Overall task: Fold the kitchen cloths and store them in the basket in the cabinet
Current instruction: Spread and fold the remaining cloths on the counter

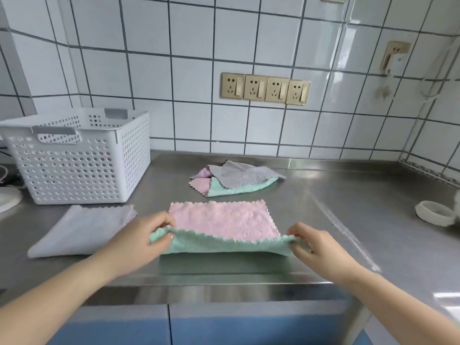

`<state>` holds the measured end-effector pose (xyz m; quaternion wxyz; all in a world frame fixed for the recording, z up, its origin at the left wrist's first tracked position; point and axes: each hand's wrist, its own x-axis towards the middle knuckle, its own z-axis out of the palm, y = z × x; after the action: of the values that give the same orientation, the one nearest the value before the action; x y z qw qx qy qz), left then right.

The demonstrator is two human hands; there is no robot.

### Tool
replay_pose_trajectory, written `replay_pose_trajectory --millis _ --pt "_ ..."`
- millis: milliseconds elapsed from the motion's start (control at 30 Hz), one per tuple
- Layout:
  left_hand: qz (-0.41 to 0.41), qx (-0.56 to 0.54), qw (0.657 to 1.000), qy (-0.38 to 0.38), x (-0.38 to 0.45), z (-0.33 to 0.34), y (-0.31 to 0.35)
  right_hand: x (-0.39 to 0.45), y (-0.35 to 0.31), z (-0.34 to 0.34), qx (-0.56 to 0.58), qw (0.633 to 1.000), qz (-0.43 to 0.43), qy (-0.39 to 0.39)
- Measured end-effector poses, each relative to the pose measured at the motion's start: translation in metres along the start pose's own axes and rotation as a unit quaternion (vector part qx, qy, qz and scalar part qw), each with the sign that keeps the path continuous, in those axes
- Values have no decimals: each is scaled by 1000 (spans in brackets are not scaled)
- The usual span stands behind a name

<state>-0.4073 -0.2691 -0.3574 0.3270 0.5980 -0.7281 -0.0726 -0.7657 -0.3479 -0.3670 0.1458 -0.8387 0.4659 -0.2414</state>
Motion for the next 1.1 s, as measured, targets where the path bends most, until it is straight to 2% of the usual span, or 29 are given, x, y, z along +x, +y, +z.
replay_pose_trajectory --millis 100,300,433,700,933,1100 --pt "-23 -37 999 -12 -22 17 -7 -25 7 14 -6 1000 4 -9" --pt "-50 -59 997 -7 -25 29 -15 -27 13 12 43 995 36 83" --pt "-79 -63 995 15 -6 31 -24 -5 13 16 86 987 79 114" --pt "-113 -16 992 52 52 43 -48 69 25 30 41 987 134 81" --pt "-154 41 987 20 81 53 -65 108 35 38 -4 986 165 33" --pt "-175 61 983 0 90 59 -74 118 41 45 -13 983 180 28"
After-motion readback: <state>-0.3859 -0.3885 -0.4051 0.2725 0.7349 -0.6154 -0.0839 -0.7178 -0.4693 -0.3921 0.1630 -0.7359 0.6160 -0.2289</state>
